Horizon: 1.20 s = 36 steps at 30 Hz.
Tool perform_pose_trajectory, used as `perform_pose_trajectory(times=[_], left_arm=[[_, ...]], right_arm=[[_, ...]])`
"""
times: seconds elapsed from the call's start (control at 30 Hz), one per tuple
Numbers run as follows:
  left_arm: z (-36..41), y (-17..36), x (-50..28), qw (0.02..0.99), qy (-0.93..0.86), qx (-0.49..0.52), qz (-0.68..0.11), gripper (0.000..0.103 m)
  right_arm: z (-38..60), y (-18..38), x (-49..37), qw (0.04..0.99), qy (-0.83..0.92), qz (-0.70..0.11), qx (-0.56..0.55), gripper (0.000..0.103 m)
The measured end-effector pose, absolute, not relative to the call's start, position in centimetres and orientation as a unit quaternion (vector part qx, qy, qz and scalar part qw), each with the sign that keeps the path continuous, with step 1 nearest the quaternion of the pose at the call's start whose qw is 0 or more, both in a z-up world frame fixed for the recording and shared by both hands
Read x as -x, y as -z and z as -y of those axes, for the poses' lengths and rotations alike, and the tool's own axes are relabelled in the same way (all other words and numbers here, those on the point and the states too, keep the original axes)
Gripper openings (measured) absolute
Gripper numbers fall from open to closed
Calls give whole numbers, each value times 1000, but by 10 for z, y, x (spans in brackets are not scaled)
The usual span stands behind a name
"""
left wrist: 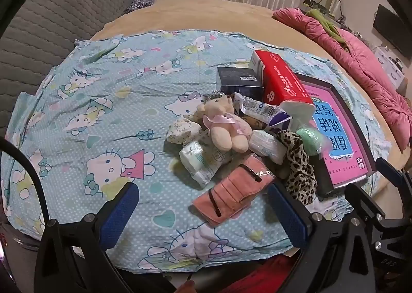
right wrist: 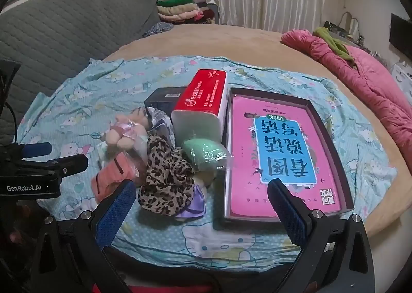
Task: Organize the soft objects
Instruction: 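Move both tools toward the pile of soft items on the sheet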
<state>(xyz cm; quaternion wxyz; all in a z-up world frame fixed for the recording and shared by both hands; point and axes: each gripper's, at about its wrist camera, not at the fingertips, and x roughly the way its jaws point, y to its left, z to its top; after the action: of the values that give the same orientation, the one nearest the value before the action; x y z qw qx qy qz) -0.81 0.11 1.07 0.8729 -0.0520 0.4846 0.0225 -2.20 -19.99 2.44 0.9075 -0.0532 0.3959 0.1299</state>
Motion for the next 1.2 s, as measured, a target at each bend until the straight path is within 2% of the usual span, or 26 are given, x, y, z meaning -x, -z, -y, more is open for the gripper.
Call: perform_pose_trajectory(times=[1.2], left_arm=[[-2,5,4,863,-4,60,-502,101]], right_arm=[[198,-17,17,906,-140,-397,42,102]])
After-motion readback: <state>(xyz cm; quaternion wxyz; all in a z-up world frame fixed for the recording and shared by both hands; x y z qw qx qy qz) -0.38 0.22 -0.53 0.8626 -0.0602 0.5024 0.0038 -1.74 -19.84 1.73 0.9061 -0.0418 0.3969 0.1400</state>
